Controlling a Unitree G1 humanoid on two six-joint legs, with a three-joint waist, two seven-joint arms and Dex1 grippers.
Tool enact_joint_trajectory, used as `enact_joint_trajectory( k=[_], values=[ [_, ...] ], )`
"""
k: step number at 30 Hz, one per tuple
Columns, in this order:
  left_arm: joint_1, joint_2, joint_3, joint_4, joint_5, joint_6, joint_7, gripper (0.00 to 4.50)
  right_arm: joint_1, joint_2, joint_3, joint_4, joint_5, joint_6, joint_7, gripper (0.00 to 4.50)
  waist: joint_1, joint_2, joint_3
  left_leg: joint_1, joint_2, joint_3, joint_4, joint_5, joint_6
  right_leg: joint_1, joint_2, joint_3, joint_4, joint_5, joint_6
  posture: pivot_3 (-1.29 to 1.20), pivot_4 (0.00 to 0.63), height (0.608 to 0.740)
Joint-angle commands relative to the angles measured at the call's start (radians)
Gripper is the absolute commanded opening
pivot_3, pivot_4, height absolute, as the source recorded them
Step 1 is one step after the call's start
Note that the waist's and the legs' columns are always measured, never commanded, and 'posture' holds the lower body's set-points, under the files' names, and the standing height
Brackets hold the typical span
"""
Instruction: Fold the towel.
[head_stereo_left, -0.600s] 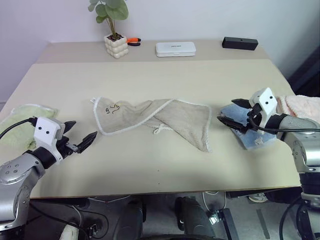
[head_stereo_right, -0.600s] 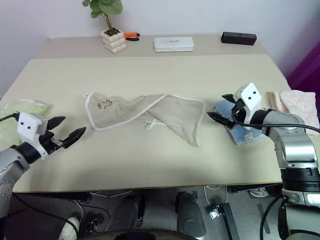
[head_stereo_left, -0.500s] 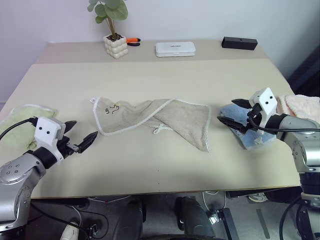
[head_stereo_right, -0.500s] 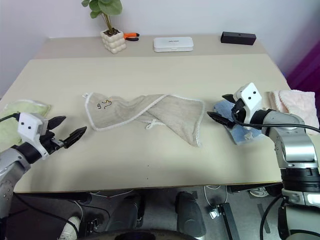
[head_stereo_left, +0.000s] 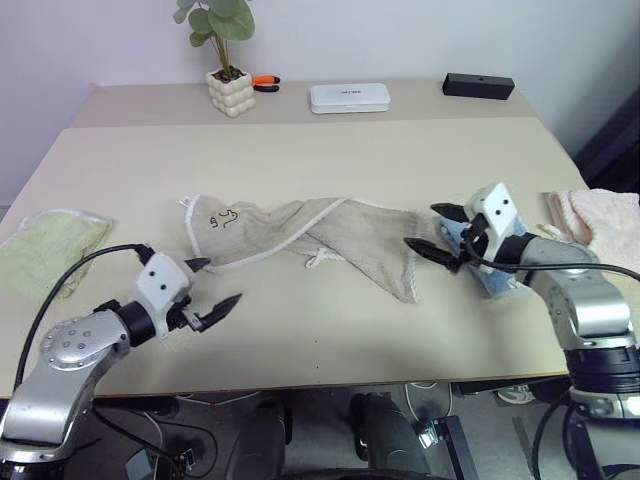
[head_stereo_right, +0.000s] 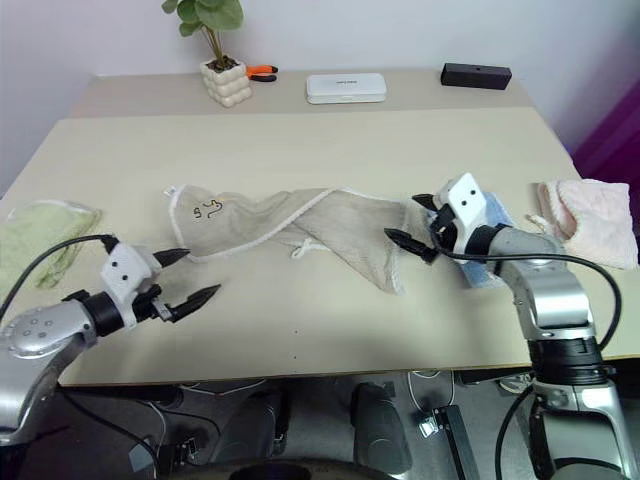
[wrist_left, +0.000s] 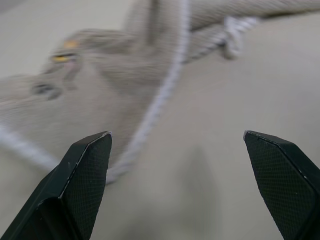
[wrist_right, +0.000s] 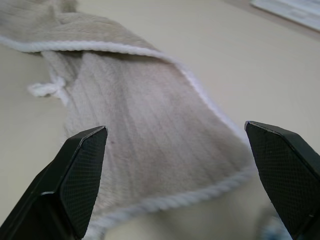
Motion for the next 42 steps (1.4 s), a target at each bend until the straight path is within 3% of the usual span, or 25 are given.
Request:
enact_joint_trajectory(
  k=[1, 8, 13, 17, 22, 23, 29, 36, 42],
  values=[
    [-0.060, 0.032, -0.042, 0.074, 0.109, -0.074, 0.013, 4.31, 0.007, 0.015, -0.016, -0.108, 0.024, 0.027, -0.036, 4.50, 0.001, 0.000, 0.000, 0.000, 0.000, 0.000, 0.000, 0.000, 0.000, 0.000, 0.000, 0.000, 0.000, 0.000, 0.000, 0.00, 0.150, 0.738],
    [-0.211, 0.045, -0.122, 0.320, 0.207, -0.133, -0.005, 4.31, 0.066, 0.007, -0.052, -0.182, 0.050, 0.059, -0.063, 4.50, 0.001, 0.000, 0.000, 0.000, 0.000, 0.000, 0.000, 0.000, 0.001, 0.000, 0.000, 0.000, 0.001, 0.002, 0.003, 0.00, 0.150, 0.738],
    [-0.313, 0.002, -0.182, 0.432, 0.217, -0.127, -0.026, 4.31, 0.073, 0.020, -0.045, -0.209, 0.059, 0.069, -0.082, 4.50, 0.001, 0.001, 0.000, 0.000, 0.000, 0.000, 0.001, 0.000, 0.001, -0.001, 0.000, 0.000, 0.003, 0.002, 0.003, 0.00, 0.150, 0.738],
    [-0.340, -0.003, -0.199, 0.504, 0.249, -0.167, -0.024, 3.03, 0.061, 0.023, -0.042, -0.203, 0.060, 0.066, -0.087, 4.50, 0.001, 0.001, 0.000, 0.001, 0.000, 0.000, 0.001, 0.000, 0.001, 0.000, 0.000, 0.000, 0.003, 0.002, 0.004, 0.00, 0.150, 0.738],
    [-0.344, 0.006, -0.192, 0.556, 0.261, -0.223, -0.021, 0.40, 0.059, 0.017, -0.045, -0.198, 0.060, 0.061, -0.079, 4.50, -0.003, 0.001, 0.000, 0.001, 0.000, 0.000, 0.001, 0.000, 0.001, 0.000, 0.000, 0.000, 0.004, 0.002, 0.004, 0.00, 0.150, 0.738],
    [-0.342, 0.008, -0.189, 0.563, 0.266, -0.235, -0.016, 0.07, 0.055, 0.016, -0.042, -0.192, 0.055, 0.056, -0.077, 4.50, -0.004, 0.001, 0.000, 0.001, 0.000, 0.000, 0.001, 0.000, 0.001, 0.000, 0.000, 0.000, 0.004, 0.002, 0.004, 0.00, 0.150, 0.738],
    [-0.321, 0.009, -0.145, 0.567, 0.267, -0.331, 0.015, 0.07, 0.021, 0.014, -0.026, -0.163, 0.037, 0.034, -0.065, 4.50, -0.006, 0.002, 0.000, 0.002, 0.000, 0.000, 0.001, 0.000, 0.001, -0.001, 0.001, 0.000, 0.004, 0.002, 0.004, 0.00, 0.150, 0.738],
    [-0.200, 0.001, -0.030, 0.372, 0.148, -0.325, -0.008, 0.07, -0.068, -0.008, 0.042, -0.021, -0.071, -0.058, -0.047, 4.50, -0.004, 0.002, 0.000, 0.000, 0.001, 0.001, 0.001, 0.000, 0.001, -0.002, 0.000, 0.001, 0.004, 0.002, 0.004, 0.00, 0.150, 0.738],
    [-0.120, 0.002, -0.008, 0.317, 0.149, -0.322, -0.005, 0.07, -0.143, 0.010, 0.086, 0.092, -0.118, -0.129, -0.013, 4.50, 0.000, 0.002, 0.000, 0.000, 0.001, 0.002, 0.001, 0.000, 0.001, -0.002, 0.000, 0.001, 0.004, 0.002, 0.004, 0.00, 0.150, 0.738]
  ],
)
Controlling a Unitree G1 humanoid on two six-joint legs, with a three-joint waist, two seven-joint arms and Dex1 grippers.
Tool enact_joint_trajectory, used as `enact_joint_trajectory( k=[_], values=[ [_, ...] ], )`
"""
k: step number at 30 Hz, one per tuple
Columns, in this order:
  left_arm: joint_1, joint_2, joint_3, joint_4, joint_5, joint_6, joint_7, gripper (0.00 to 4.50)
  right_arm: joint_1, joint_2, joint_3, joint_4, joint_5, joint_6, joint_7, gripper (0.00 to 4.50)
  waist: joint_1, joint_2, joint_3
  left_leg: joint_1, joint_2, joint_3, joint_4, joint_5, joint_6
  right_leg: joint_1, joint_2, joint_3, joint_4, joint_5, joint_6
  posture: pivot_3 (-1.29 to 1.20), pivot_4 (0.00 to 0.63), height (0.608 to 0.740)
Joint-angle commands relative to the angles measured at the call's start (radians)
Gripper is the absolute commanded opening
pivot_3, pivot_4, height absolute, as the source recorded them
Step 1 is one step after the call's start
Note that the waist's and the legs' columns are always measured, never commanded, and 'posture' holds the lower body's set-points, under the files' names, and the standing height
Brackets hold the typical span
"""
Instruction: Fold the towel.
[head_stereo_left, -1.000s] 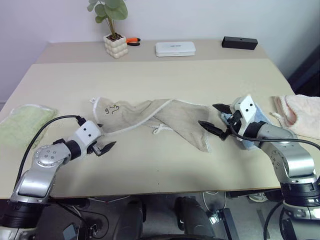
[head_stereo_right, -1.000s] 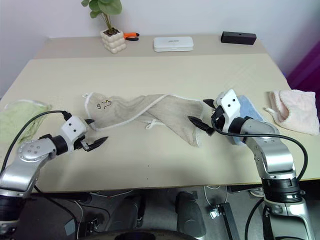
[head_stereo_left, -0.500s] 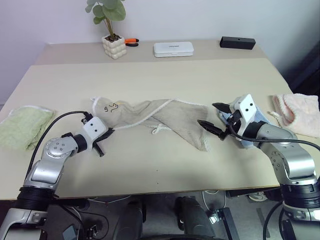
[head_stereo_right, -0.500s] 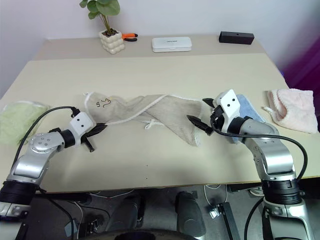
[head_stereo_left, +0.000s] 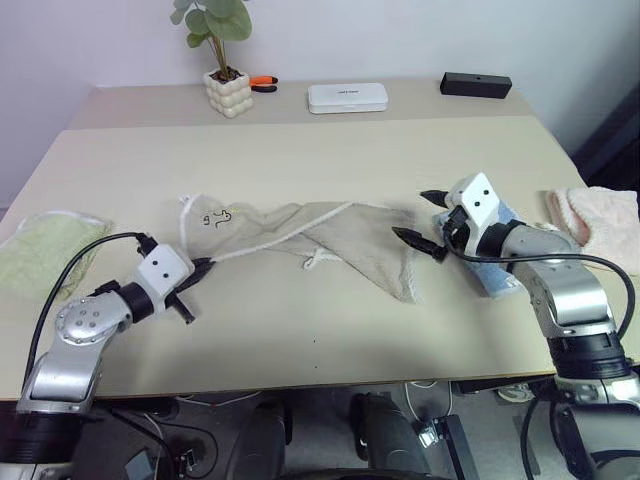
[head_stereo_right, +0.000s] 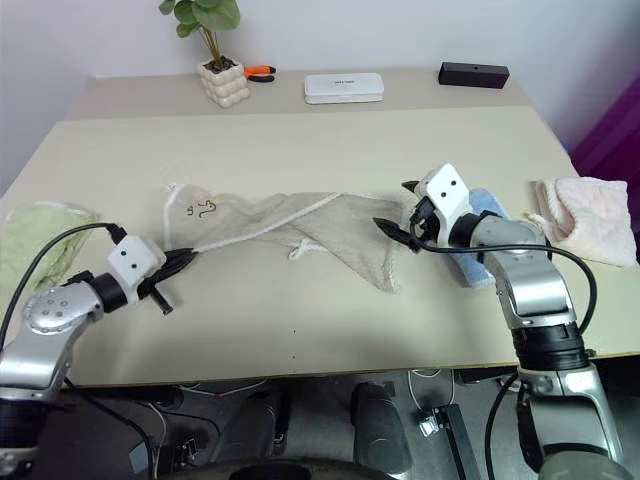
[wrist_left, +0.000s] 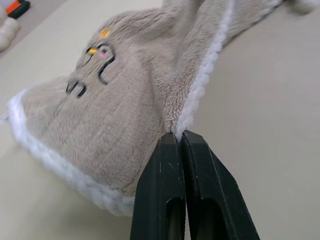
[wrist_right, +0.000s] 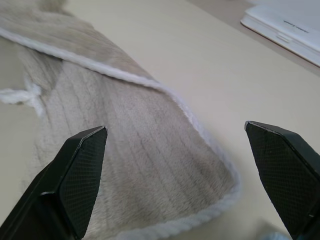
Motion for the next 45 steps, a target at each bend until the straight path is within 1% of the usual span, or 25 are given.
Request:
enact_joint_trajectory(
  k=[1, 5, 12, 15, 18, 22, 28, 30, 31, 32, 33, 34, 38, 39, 43, 45],
  values=[
    [0.010, 0.005, 0.030, -0.031, 0.001, -0.007, 0.007, 0.07, -0.044, 0.008, 0.010, 0.025, -0.015, -0.052, 0.019, 4.50, 0.001, 0.000, 0.000, 0.000, 0.000, 0.000, 0.000, 0.000, 0.000, 0.000, 0.000, 0.000, 0.000, 0.000, 0.000, 0.00, 0.150, 0.738],
    [0.020, -0.002, 0.022, -0.051, -0.001, 0.007, 0.018, 0.07, -0.063, 0.026, 0.028, 0.048, -0.025, -0.073, 0.028, 4.50, -0.001, 0.000, 0.000, 0.000, 0.000, 0.000, 0.000, 0.000, 0.000, 0.000, 0.000, 0.000, 0.000, 0.000, 0.000, 0.00, 0.150, 0.738],
    [0.073, -0.001, 0.030, -0.152, -0.044, 0.064, -0.004, 0.07, -0.070, 0.024, 0.025, 0.065, -0.043, -0.091, 0.037, 4.50, -0.001, 0.000, 0.000, 0.000, 0.000, 0.000, 0.000, 0.000, 0.000, 0.000, 0.000, 0.000, 0.000, 0.000, 0.000, 0.00, 0.150, 0.738],
    [0.146, 0.035, 0.067, -0.200, -0.067, 0.110, -0.038, 0.07, -0.146, 0.011, 0.058, 0.208, -0.105, -0.077, 0.031, 4.50, -0.006, 0.000, 0.000, 0.000, 0.000, 0.001, 0.000, 0.000, 0.000, 0.000, 0.000, 0.001, 0.000, 0.000, 0.000, 0.00, 0.150, 0.738],
    [0.181, 0.059, 0.085, -0.222, -0.073, 0.129, -0.060, 0.07, -0.245, 0.037, 0.088, 0.393, -0.149, -0.031, 0.011, 4.50, -0.006, 0.000, 0.000, 0.000, 0.002, 0.003, 0.000, 0.000, 0.000, -0.002, 0.002, 0.002, 0.000, 0.000, -0.001, 0.00, 0.150, 0.738],
    [0.169, 0.063, 0.085, -0.237, -0.072, 0.153, -0.054, 0.07, -0.398, 0.112, 0.061, 0.647, -0.150, 0.021, -0.051, 4.50, -0.007, 0.000, 0.000, 0.000, 0.004, 0.004, 0.000, 0.000, 0.000, -0.003, 0.004, 0.003, 0.000, 0.001, -0.002, 0.00, 0.150, 0.738],
    [0.140, 0.049, 0.063, -0.273, -0.067, 0.203, -0.036, 0.07, -0.498, 0.145, 0.079, 0.827, -0.155, 0.001, 0.015, 4.50, -0.003, 0.000, 0.000, -0.001, 0.004, 0.004, -0.001, 0.000, 0.000, -0.003, 0.004, 0.004, 0.000, 0.001, -0.002, 0.00, 0.150, 0.738],
    [0.137, 0.046, 0.059, -0.278, -0.064, 0.211, -0.032, 0.00, -0.516, 0.151, 0.094, 0.869, -0.172, -0.009, 0.035, 3.98, -0.006, 0.001, 0.000, 0.000, 0.004, 0.004, -0.001, 0.000, 0.000, -0.003, 0.004, 0.004, 0.000, 0.001, -0.002, 0.00, 0.150, 0.738],
    [0.136, 0.045, 0.058, -0.280, -0.063, 0.213, -0.030, 0.00, -0.522, 0.152, 0.099, 0.884, -0.180, -0.013, 0.042, 3.67, -0.007, 0.001, 0.000, 0.000, 0.004, 0.004, -0.001, 0.000, 0.000, -0.003, 0.004, 0.004, 0.000, 0.001, -0.002, 0.00, 0.150, 0.738],
    [0.136, 0.046, 0.059, -0.278, -0.063, 0.214, -0.029, 0.00, -0.526, 0.154, 0.104, 0.897, -0.189, -0.019, 0.050, 3.25, -0.007, 0.001, 0.000, 0.000, 0.004, 0.004, -0.001, 0.000, 0.000, -0.003, 0.005, 0.004, 0.001, 0.001, -0.002, 0.00, 0.150, 0.738],
    [0.137, 0.047, 0.062, -0.275, -0.064, 0.212, -0.029, 0.00, -0.529, 0.155, 0.106, 0.905, -0.195, -0.022, 0.057, 2.62, -0.008, 0.001, 0.000, 0.000, 0.004, 0.004, -0.001, 0.000, 0.000, -0.003, 0.005, 0.004, 0.001, 0.001, -0.002, 0.00, 0.150, 0.738],
    [0.138, 0.048, 0.065, -0.270, -0.064, 0.210, -0.030, 0.00, -0.531, 0.156, 0.107, 0.911, -0.199, -0.025, 0.062, 2.24, -0.009, 0.001, 0.000, 0.000, 0.004, 0.005, -0.001, 0.000, 0.000, -0.004, 0.005, 0.004, 0.001, 0.001, -0.002, 0.00, 0.150, 0.738],
    [0.149, 0.049, 0.072, -0.252, -0.063, 0.194, -0.035, 0.00, -0.538, 0.161, 0.100, 0.922, -0.205, -0.027, 0.071, 0.11, -0.008, 0.001, 0.000, 0.000, 0.004, 0.005, -0.001, 0.000, 0.000, -0.004, 0.005, 0.004, 0.001, 0.001, -0.002, 0.00, 0.150, 0.738],
    [0.152, 0.049, 0.071, -0.249, -0.062, 0.191, -0.036, 0.00, -0.541, 0.162, 0.097, 0.925, -0.205, -0.028, 0.068, 0.05, -0.008, 0.001, 0.000, 0.000, 0.004, 0.005, -0.001, 0.000, 0.000, -0.004, 0.005, 0.004, 0.001, 0.001, -0.002, 0.00, 0.150, 0.738],
    [0.153, 0.051, 0.071, -0.235, -0.058, 0.174, -0.039, 0.00, -0.559, 0.157, 0.066, 0.932, -0.202, -0.037, 0.026, 0.05, -0.008, 0.001, 0.001, 0.000, 0.004, 0.005, -0.001, 0.000, 0.000, -0.004, 0.005, 0.004, 0.001, 0.001, -0.002, 0.00, 0.150, 0.738],
    [0.096, 0.041, 0.067, -0.191, -0.053, 0.151, -0.023, 0.00, -0.572, 0.142, 0.064, 0.920, -0.216, -0.088, -0.001, 0.05, -0.005, 0.001, 0.001, 0.000, 0.004, 0.005, -0.001, 0.000, 0.000, -0.004, 0.005, 0.004, 0.001, 0.001, -0.002, 0.00, 0.150, 0.738]
  ],
)
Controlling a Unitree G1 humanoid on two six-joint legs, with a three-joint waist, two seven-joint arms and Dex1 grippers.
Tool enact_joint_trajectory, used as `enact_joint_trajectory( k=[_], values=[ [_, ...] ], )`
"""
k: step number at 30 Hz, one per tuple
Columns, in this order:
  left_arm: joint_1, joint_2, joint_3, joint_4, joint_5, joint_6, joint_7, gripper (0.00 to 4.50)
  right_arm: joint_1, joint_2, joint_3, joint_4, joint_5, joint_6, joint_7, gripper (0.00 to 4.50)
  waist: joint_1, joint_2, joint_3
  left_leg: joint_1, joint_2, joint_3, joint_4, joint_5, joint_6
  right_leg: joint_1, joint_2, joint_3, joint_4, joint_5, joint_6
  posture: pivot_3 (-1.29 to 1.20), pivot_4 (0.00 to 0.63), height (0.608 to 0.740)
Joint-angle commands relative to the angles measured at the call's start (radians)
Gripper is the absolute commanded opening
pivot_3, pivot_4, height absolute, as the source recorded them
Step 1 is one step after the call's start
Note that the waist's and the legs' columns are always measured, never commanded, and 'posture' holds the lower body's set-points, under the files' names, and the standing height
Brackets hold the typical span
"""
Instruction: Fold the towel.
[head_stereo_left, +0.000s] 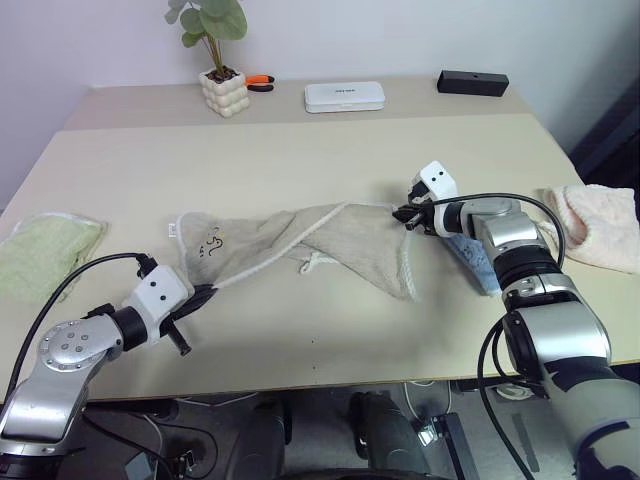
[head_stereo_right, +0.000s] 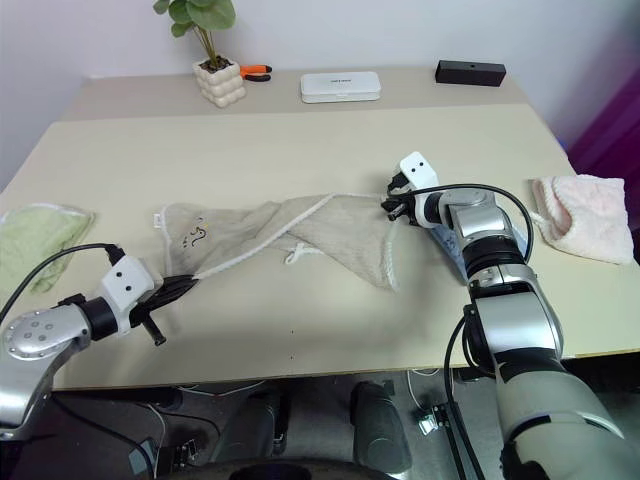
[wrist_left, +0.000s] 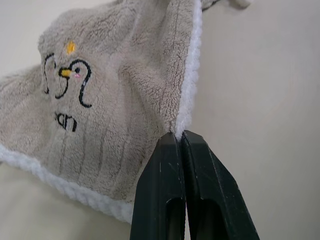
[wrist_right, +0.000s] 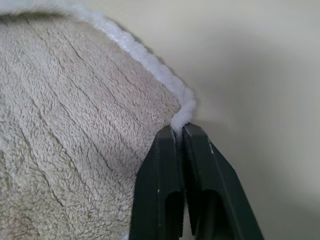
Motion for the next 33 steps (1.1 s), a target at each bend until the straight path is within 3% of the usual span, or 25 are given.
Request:
enact_joint_trajectory(
  k=[1, 5, 11, 13, 16, 19, 24, 33],
  values=[
    [-0.082, -0.011, 0.021, 0.056, 0.012, -0.045, 0.021, 0.00, -0.052, -0.024, -0.028, -0.025, -0.014, -0.078, -0.046, 0.05, 0.004, 0.000, 0.000, 0.000, 0.000, 0.000, 0.000, 0.000, 0.000, 0.000, 0.000, 0.000, 0.000, 0.000, 0.000, 0.00, 0.150, 0.738],
    [-0.374, -0.069, 0.017, 0.282, 0.077, -0.102, 0.166, 0.00, -0.120, -0.054, -0.015, -0.024, -0.061, -0.196, -0.106, 0.05, 0.009, 0.002, 0.002, -0.001, 0.000, 0.000, 0.001, 0.000, 0.000, 0.000, 0.000, 0.000, 0.001, 0.001, 0.000, 0.00, 0.150, 0.738],
    [-1.014, -0.086, 0.066, 0.754, 0.108, -0.234, 0.371, 0.00, -0.341, -0.109, -0.066, -0.042, -0.062, -0.365, -0.183, 0.05, 0.002, 0.001, 0.005, -0.003, -0.001, 0.000, 0.001, 0.001, -0.001, -0.003, 0.000, 0.000, 0.000, 0.003, 0.002, 0.00, 0.150, 0.738],
    [-1.130, -0.060, 0.077, 0.848, 0.101, -0.279, 0.369, 0.00, -0.379, -0.124, -0.089, -0.090, -0.035, -0.383, -0.158, 0.05, -0.009, 0.000, 0.005, -0.009, -0.001, 0.000, 0.001, 0.002, -0.003, -0.009, 0.000, 0.000, 0.000, 0.004, 0.002, 0.00, 0.150, 0.738],
    [-1.163, -0.028, 0.077, 0.888, 0.089, -0.320, 0.313, 0.00, -0.373, -0.135, -0.108, -0.172, 0.000, -0.370, -0.104, 0.05, -0.025, 0.002, 0.003, -0.012, -0.001, 0.004, -0.001, 0.004, -0.007, -0.013, -0.002, 0.000, 0.000, 0.004, 0.003, 0.00, 0.150, 0.738],
    [-1.046, 0.035, 0.126, 0.767, 0.008, -0.266, 0.193, 0.00, -0.251, -0.162, -0.138, -0.446, 0.121, -0.251, 0.037, 0.05, -0.038, 0.002, 0.003, -0.011, -0.001, 0.008, -0.001, 0.001, -0.002, -0.014, -0.003, 0.000, 0.000, 0.004, 0.003, 0.00, 0.150, 0.738],
    [-0.612, 0.120, 0.249, 0.443, -0.149, -0.076, -0.002, 0.00, 0.067, -0.223, -0.136, -0.874, 0.288, -0.009, 0.180, 0.05, -0.046, 0.003, 0.004, -0.017, 0.001, 0.007, 0.002, -0.001, 0.001, -0.020, -0.002, 0.000, 0.003, 0.004, 0.003, 0.00, 0.150, 0.738],
    [0.049, 0.186, 0.492, 0.051, -0.299, 0.229, -0.238, 0.00, 0.576, -0.432, -0.168, -1.248, 0.484, 0.230, 0.390, 0.05, -0.007, 0.002, 0.004, -0.014, 0.003, 0.007, 0.008, -0.002, 0.004, -0.014, -0.002, -0.001, 0.001, 0.004, 0.001, 0.00, 0.150, 0.738]
  ],
)
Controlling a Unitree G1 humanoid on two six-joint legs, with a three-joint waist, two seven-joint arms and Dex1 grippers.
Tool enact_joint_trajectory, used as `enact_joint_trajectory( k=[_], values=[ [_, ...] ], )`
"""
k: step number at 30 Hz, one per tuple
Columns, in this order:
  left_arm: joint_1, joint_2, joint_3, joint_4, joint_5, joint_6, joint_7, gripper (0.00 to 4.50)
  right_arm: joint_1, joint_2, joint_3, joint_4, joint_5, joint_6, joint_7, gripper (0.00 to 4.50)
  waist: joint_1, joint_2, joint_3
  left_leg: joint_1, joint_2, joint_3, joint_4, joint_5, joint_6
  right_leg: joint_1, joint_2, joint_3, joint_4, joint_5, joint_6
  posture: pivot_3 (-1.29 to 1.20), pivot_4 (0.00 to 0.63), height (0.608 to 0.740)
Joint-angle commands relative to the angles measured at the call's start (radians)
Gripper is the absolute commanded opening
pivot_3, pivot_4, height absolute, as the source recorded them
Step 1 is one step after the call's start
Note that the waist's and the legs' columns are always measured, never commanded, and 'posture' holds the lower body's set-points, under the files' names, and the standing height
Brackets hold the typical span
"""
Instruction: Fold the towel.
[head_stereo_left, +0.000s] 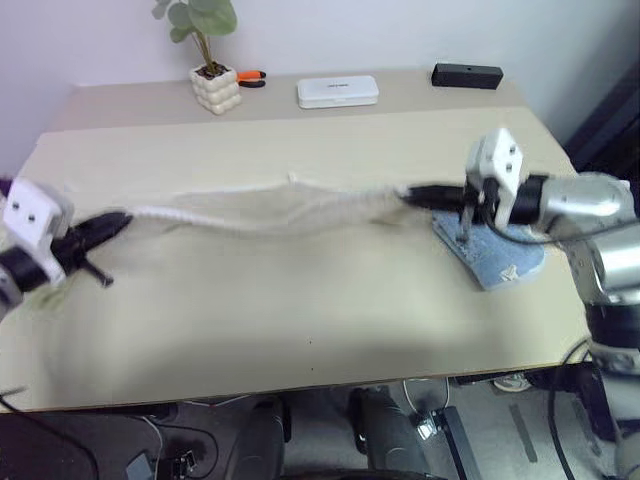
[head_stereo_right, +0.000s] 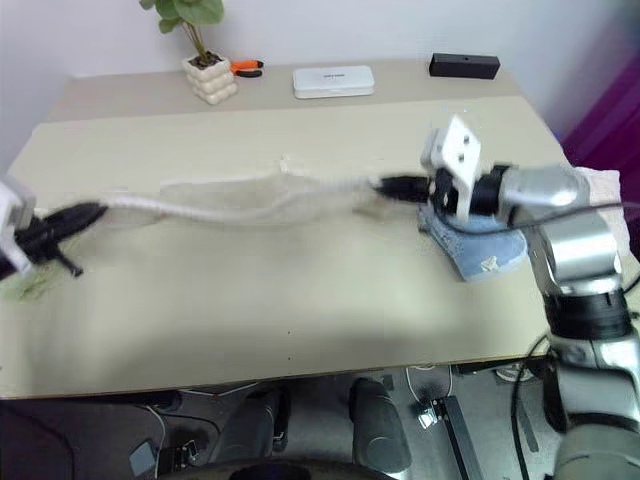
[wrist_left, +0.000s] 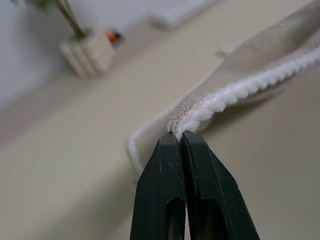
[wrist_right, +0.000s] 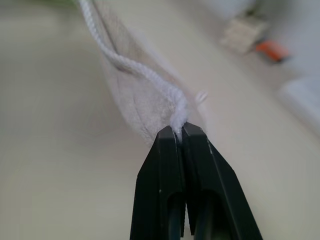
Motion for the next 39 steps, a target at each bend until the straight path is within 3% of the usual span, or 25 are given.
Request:
enact_joint_trajectory(
  k=[1, 8, 15, 19, 25, 30, 39],
  values=[
    [0.128, 0.028, 0.108, -0.112, -0.038, 0.079, -0.076, 0.00, 0.096, -0.062, -0.064, -0.098, 0.075, 0.052, 0.053, 0.05, 0.008, 0.000, 0.000, 0.002, 0.000, 0.001, 0.000, 0.000, 0.000, 0.002, 0.000, 0.000, -0.001, 0.000, 0.000, 0.00, 0.150, 0.738],
    [0.268, 0.004, 0.144, -0.176, -0.026, 0.129, -0.095, 0.00, 0.214, -0.106, -0.111, -0.151, 0.116, 0.094, 0.040, 0.05, 0.022, -0.001, 0.000, 0.008, 0.002, 0.001, 0.007, -0.001, 0.001, 0.010, 0.002, 0.000, -0.002, -0.002, -0.007, 0.00, 0.150, 0.738],
    [0.037, -0.011, -0.013, -0.023, 0.063, 0.012, 0.012, 0.00, 0.101, -0.033, -0.054, -0.024, -0.014, 0.024, -0.113, 0.05, 0.022, -0.001, 0.000, 0.009, 0.002, 0.001, 0.008, -0.002, 0.002, 0.011, 0.002, 0.000, -0.002, -0.002, -0.006, 0.00, 0.150, 0.738],
    [-0.171, -0.032, -0.172, 0.158, 0.156, -0.088, 0.058, 0.00, 0.026, 0.010, 0.010, 0.107, -0.118, -0.032, -0.179, 0.05, 0.021, -0.002, 0.000, 0.009, 0.002, 0.001, 0.007, -0.002, 0.003, 0.011, 0.003, 0.000, -0.002, -0.001, -0.004, 0.00, 0.150, 0.738],
    [-0.359, -0.072, -0.306, 0.394, 0.228, -0.195, 0.053, 0.00, -0.096, 0.118, 0.078, 0.313, -0.225, -0.124, -0.257, 0.05, 0.015, -0.002, 0.000, 0.009, 0.001, 0.002, 0.007, -0.003, 0.004, 0.011, 0.003, 0.000, -0.001, 0.001, -0.001, 0.00, 0.150, 0.738],
    [-0.452, -0.098, -0.356, 0.558, 0.275, -0.279, 0.066, 0.00, -0.169, 0.187, 0.103, 0.475, -0.283, -0.201, -0.278, 0.05, 0.015, -0.002, 0.000, 0.010, 0.001, 0.002, 0.007, -0.003, 0.004, 0.011, 0.003, 0.000, 0.000, 0.001, -0.001, 0.00, 0.150, 0.738],
    [-0.563, -0.139, -0.385, 0.718, 0.302, -0.360, 0.089, 0.00, -0.194, 0.217, 0.101, 0.564, -0.311, -0.243, -0.281, 0.05, 0.018, -0.002, 0.000, 0.009, 0.001, 0.001, 0.007, -0.003, 0.004, 0.011, 0.003, 0.000, 0.000, 0.001, 0.000, 0.00, 0.150, 0.738]
  ],
)
